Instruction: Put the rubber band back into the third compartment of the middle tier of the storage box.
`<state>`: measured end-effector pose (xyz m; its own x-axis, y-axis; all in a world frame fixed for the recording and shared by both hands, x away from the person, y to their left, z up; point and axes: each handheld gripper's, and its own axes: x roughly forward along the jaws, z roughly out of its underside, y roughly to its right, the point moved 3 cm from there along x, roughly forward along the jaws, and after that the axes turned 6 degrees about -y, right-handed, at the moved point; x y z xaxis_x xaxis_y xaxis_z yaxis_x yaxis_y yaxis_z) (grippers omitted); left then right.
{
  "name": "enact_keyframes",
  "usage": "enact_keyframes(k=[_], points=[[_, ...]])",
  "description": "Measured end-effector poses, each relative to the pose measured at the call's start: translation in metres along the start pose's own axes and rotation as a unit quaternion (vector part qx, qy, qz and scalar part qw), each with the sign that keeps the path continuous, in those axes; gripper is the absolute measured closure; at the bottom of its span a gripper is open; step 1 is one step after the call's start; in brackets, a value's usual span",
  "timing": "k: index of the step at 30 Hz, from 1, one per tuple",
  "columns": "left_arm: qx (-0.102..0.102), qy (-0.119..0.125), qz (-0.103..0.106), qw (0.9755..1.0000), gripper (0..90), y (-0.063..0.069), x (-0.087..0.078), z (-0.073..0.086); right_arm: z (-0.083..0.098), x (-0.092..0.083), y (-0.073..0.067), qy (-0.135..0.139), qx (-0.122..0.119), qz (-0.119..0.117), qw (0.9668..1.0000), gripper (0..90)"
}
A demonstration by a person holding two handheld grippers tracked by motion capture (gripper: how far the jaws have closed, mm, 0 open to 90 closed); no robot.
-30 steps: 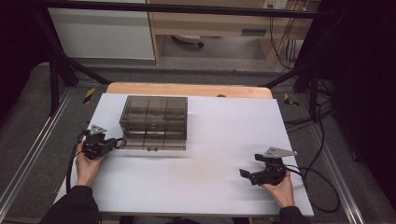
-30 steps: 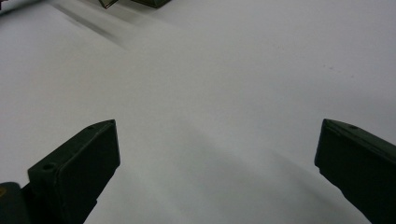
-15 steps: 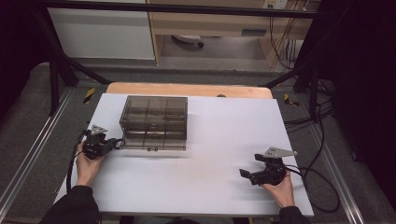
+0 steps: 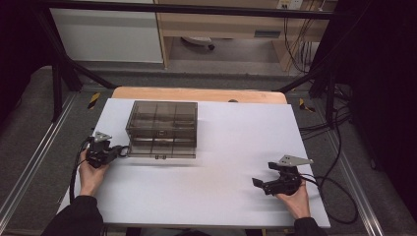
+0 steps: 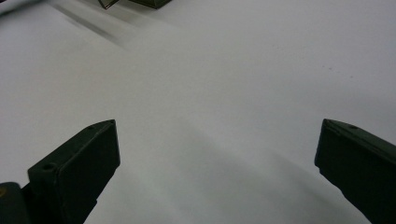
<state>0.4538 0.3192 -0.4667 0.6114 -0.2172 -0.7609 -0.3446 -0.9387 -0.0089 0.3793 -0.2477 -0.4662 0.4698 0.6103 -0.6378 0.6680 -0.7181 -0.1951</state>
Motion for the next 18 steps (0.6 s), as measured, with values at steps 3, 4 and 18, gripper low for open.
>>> enact_keyframes(k=[3, 4, 18], points=[[-0.002, 0.004, -0.002, 1.0, 86.9, -0.0005, -0.0017, -0.0003, 0.0, 0.0002, -0.0001, 0.0, 0.0, 0.0, 1.0, 0.7], [-0.002, 0.005, -0.002, 1.0, 86.9, -0.0006, -0.0021, -0.0004, 0.0, 0.0, -0.0001, 0.0, 0.0, 0.0, 1.0, 0.7], [0.002, 0.014, -0.014, 0.9998, 86.9, -0.0028, -0.0105, -0.0005, -0.0001, 0.0, 0.0001, 0.0, -0.001, 0.0, 1.0, 0.6]])
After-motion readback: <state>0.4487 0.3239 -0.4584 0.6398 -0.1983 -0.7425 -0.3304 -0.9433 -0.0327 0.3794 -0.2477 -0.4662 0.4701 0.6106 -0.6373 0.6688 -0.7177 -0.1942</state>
